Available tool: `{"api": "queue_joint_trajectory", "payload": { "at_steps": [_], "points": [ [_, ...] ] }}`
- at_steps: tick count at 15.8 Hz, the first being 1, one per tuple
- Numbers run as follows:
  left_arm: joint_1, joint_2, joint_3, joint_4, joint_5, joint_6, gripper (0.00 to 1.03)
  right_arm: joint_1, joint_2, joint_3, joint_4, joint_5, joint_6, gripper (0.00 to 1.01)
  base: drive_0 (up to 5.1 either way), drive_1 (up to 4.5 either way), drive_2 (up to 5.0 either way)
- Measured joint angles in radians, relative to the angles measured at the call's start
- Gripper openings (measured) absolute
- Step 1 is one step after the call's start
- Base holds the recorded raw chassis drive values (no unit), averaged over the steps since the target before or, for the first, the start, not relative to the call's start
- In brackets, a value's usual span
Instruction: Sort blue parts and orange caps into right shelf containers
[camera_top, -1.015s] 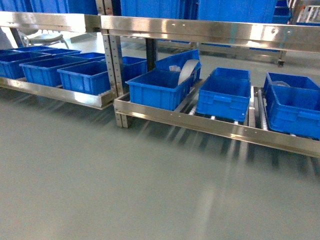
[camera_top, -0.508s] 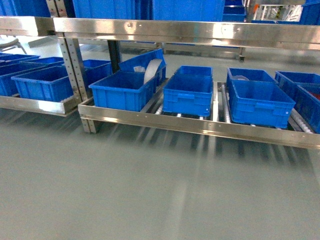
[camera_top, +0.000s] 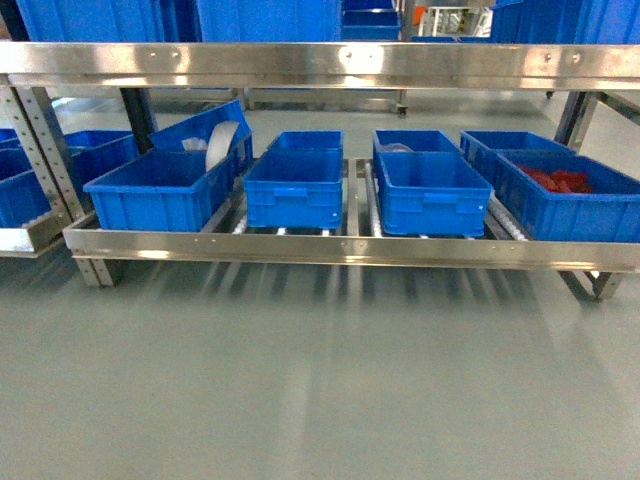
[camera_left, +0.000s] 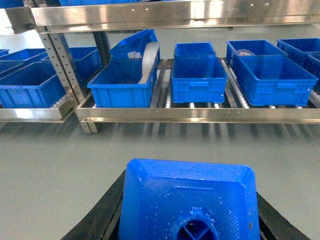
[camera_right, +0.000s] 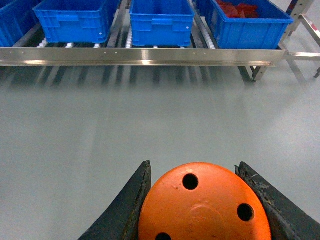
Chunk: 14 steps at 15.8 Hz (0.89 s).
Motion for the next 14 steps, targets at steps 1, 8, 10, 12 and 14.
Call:
{"api": "queue_joint_trajectory", "payload": {
  "at_steps": [1,8,10,12,14],
  "points": [
    [0.0,0.0,0.0,0.0,0.0,0.0,0.44,0.0,0.0,0.0,0.0,0.0,0.0,0.43,-1.6,-1.56,-1.6],
    [0.0,0.0,0.0,0.0,0.001,0.0,0.44,0.0,0.0,0.0,0.0,0.003,0.0,0.43,-0.4,-0.45,-0.4],
    [0.0,0.0,0.0,0.0,0.002,0.0,0.44,0.0,0.0,0.0,0.0,0.003,0.0,0.43,0.0,0.0,0.0],
    [0.0,0.0,0.0,0.0,0.0,0.0,0.44,0.0,0.0,0.0,0.003,0.003,0.0,0.43,0.0,0.0,0.0],
    [0.0,0.0,0.0,0.0,0.0,0.0,0.44,0.0,0.0,0.0,0.0,0.003,0.0,0.43,0.0,0.0,0.0]
  ]
}}
